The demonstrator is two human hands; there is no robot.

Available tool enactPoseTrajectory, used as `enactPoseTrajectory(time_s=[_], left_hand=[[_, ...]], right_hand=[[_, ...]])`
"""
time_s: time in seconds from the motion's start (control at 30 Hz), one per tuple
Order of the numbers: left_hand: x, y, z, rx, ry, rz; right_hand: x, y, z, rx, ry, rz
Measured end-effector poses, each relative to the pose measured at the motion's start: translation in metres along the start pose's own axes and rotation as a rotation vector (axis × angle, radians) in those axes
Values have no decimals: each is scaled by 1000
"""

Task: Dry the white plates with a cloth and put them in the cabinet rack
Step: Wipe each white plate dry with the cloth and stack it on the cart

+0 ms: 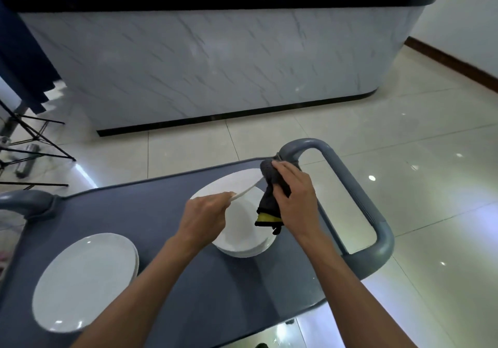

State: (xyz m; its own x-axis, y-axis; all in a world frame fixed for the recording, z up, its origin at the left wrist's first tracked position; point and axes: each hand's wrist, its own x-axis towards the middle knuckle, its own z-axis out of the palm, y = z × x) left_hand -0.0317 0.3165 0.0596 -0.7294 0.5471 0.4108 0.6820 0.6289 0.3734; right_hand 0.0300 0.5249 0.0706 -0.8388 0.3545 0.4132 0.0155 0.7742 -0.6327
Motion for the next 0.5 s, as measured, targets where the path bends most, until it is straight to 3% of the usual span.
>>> enactPoseTrajectory(time_s=[0.5], left_hand=[[-31, 19, 61, 154, -85, 115]], right_hand=[[-31, 48, -18, 39, -53, 24]])
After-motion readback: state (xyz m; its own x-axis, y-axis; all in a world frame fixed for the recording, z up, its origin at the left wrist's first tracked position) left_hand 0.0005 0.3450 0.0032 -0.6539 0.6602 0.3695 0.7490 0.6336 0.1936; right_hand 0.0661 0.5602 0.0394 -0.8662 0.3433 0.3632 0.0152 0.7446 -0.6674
